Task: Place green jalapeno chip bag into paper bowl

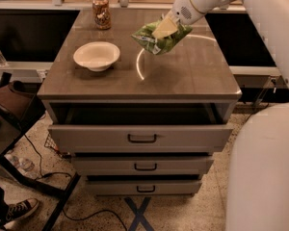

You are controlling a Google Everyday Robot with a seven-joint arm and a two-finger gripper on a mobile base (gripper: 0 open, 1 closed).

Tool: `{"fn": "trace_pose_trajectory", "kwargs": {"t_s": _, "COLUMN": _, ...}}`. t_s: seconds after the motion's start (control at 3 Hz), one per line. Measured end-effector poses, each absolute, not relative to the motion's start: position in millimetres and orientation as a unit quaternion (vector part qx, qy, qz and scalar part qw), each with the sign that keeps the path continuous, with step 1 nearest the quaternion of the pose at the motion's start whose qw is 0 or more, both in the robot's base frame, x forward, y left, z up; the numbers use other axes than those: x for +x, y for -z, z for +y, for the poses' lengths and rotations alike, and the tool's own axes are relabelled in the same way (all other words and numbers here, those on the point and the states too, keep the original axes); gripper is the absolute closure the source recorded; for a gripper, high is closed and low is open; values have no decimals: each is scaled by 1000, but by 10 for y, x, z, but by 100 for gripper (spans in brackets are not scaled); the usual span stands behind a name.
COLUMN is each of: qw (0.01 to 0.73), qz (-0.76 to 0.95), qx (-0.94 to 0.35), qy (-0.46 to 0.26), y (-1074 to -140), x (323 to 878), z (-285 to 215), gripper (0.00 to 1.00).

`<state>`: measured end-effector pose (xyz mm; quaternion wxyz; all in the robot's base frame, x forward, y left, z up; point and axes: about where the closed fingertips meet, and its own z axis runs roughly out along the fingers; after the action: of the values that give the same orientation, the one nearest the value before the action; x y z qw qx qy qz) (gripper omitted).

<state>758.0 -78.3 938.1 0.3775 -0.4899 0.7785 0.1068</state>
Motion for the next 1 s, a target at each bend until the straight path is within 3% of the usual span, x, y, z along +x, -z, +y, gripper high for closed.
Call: {"fn": "trace_pose_trajectory", "kwargs": {"t_s": 1.0, "qw": 434, "qz": 718, "qx": -520, "qy": -161, "y": -9803, "x": 7445, "z": -60, "gripper": 100}}
